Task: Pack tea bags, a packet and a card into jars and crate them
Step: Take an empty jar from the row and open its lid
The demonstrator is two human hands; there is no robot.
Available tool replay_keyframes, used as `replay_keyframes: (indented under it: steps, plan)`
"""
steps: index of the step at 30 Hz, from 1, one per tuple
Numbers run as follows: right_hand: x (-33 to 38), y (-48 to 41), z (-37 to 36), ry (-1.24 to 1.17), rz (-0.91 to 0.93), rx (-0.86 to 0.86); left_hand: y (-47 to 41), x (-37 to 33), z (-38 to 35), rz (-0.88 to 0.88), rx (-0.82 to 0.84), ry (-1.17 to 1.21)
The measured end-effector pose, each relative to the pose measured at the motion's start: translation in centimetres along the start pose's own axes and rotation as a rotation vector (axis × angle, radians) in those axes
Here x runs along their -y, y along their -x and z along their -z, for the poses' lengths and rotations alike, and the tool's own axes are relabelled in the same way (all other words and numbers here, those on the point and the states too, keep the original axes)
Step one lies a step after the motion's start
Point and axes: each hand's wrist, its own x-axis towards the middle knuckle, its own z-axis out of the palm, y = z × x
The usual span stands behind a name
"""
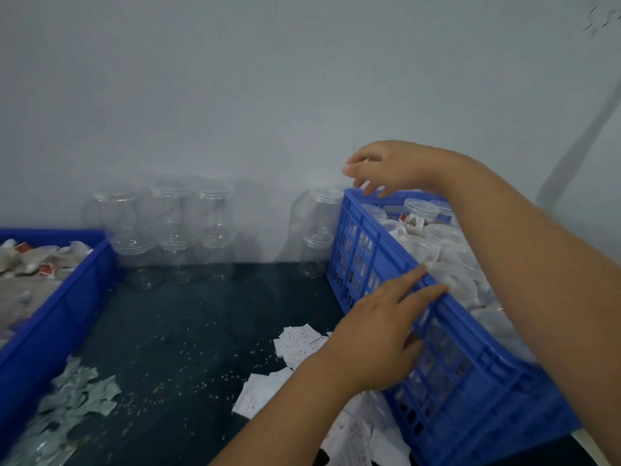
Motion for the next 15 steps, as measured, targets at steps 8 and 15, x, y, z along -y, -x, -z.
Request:
replay_keyframes:
  steps: [8,15]
  plan:
    - [7.4,6.7,-13.8,0.032,0.279,0.265,9.2,4.3,3.9,0.322,-0.095,-0.090]
    - [3.7,9.8,-30.9,-0.471,0.260,0.072,22.0,11.7,6.6,0.762,-0.134,-0.423]
